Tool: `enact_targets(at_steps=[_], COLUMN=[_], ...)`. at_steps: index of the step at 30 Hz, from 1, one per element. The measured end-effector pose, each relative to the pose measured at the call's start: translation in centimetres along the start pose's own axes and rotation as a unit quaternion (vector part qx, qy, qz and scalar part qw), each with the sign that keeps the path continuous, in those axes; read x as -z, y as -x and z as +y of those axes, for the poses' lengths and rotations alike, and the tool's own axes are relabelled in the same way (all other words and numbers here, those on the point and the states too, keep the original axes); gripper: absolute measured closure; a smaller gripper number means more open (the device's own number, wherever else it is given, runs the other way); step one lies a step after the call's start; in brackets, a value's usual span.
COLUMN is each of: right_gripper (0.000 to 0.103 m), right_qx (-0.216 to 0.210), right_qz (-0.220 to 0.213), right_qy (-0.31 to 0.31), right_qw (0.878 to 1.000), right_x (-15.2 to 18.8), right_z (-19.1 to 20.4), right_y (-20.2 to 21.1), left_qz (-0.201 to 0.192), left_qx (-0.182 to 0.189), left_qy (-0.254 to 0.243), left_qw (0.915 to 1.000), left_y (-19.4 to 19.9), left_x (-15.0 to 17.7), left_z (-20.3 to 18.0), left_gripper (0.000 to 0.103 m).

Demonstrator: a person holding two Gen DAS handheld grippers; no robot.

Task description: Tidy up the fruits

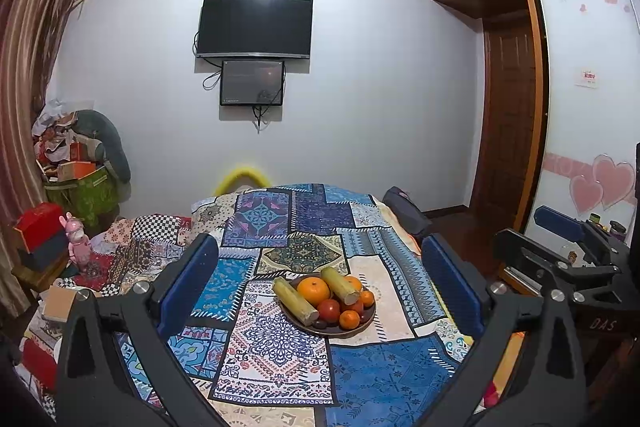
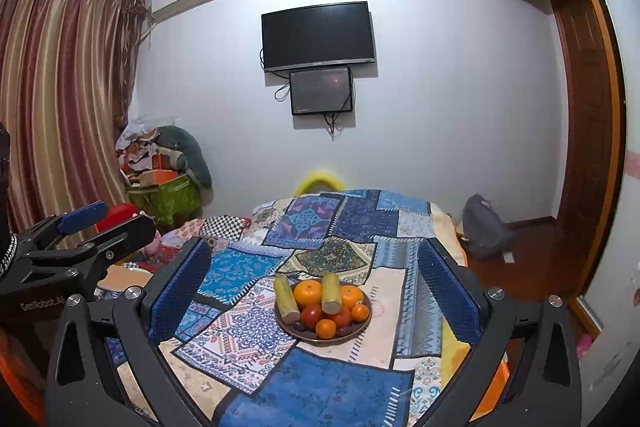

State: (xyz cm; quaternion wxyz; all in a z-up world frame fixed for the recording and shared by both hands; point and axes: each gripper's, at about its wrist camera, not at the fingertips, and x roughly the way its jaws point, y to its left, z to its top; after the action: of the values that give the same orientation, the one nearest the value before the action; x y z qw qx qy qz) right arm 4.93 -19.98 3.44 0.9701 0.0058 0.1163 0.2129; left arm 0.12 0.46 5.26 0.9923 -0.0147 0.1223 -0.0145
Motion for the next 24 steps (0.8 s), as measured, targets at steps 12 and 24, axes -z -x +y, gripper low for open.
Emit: enact_targets(at_steps=[12,24], right_gripper=[0.000,0.000], right_qx=[0.001,0.003], right_qz=[0.000,-0.001], right_qy=[-0.002,-0.001], right_qw=[1.000,1.000], right_x=[-0.13,-0.15], right_z=[-0.02,-0.12], right_y=[0.01,0.01], left_qz=[0.006,0.007], left_qx=[0.015,0.017], left_qy=[0.005,0.007], left_qw=[0.9999,0.9998], left_y=[-0.14,-0.28], left_x=[-0.08,-0.11], left_z=[0.16,0.17], left_gripper=[0.000,0.000])
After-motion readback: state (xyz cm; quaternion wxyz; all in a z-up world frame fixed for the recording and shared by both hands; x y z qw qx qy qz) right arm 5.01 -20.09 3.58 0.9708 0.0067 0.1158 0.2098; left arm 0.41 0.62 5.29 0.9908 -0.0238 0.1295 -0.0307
